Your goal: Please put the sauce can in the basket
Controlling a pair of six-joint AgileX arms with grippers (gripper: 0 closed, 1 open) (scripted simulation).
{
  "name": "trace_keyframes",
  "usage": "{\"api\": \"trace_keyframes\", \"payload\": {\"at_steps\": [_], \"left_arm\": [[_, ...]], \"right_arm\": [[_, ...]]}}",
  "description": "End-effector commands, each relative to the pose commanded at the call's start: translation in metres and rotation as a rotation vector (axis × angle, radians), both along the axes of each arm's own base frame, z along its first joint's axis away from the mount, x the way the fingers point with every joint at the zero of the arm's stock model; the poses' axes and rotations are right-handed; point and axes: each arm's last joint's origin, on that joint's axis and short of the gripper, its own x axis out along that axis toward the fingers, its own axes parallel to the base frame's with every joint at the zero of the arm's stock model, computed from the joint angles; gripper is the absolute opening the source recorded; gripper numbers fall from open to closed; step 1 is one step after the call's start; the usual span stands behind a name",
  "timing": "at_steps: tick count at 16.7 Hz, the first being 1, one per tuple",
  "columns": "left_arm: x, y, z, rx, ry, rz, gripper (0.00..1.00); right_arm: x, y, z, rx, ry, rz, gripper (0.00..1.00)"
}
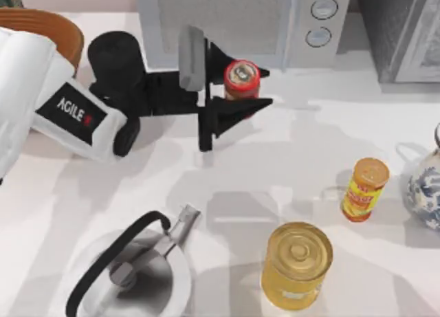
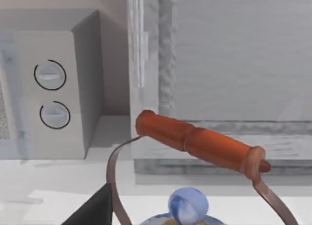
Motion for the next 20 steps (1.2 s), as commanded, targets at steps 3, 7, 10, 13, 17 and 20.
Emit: {"api": "trace_keyframes", "payload": {"at_steps": [3,7,10,13,17,20], "left_arm": [[0.019,0.054,0.042,0.006,-0.015,0.042,0.0],[0.028,0.16,0.081,0.017,0.041,0.215,0.0],[0.015,0.248,0.102,0.009,0.105,0.405,0.0],[-0.011,0.32,0.118,-0.009,0.154,0.591,0.0],[-0.035,0.363,0.13,-0.026,0.183,0.724,0.0],[-0.036,0.364,0.13,-0.026,0.184,0.728,0.0]], "right_arm": [[0.0,0.0,0.0,0.0,0.0,0.0,1.0],[0.0,0.0,0.0,0.0,0.0,0.0,1.0],[0.0,0.0,0.0,0.0,0.0,0.0,1.0],[0.0,0.0,0.0,0.0,0.0,0.0,1.0],[0.0,0.0,0.0,0.0,0.0,0.0,1.0],[0.0,0.0,0.0,0.0,0.0,0.0,1.0]]}}
